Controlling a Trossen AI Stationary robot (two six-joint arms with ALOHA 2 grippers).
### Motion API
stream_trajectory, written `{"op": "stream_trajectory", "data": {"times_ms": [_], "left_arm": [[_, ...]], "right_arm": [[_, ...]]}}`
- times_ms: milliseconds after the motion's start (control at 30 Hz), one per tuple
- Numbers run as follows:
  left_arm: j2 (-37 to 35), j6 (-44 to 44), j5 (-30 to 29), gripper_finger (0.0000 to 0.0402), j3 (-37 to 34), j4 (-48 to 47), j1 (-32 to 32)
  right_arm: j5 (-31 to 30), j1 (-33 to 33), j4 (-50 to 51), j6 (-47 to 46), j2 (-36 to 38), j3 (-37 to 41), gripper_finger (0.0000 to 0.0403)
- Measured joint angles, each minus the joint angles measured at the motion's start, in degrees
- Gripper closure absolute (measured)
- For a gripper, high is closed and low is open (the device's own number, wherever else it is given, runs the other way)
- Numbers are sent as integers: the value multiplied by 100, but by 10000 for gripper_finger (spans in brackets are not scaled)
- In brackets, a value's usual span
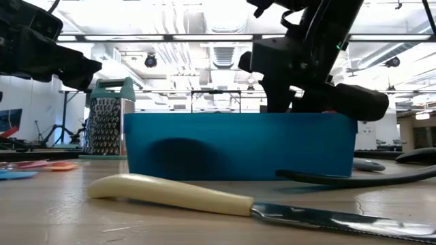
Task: Pick & Place Kitchen Items
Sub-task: Put the red spoon into the blue bin, then put the gold knife into the red bin
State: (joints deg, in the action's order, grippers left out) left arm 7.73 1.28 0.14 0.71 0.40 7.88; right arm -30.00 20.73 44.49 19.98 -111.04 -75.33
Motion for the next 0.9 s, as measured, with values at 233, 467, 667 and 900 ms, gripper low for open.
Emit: {"op": "stream_trajectory", "data": {"times_ms": [233, 467, 667, 900], "left_arm": [[0, 0, 0, 200, 0, 0, 0], [0, 0, 0, 200, 0, 0, -2], [1, -1, 2, 200, 0, 0, -2], [1, -1, 2, 200, 0, 1, -1]], "right_arm": [[-18, 2, 83, -179, 262, -7, 269], [11, 31, 358, -605, 458, -7, 249], [15, 160, 546, -1312, 759, -38, 235], [28, 228, 1328, -3076, 1303, -375, 236]]}}
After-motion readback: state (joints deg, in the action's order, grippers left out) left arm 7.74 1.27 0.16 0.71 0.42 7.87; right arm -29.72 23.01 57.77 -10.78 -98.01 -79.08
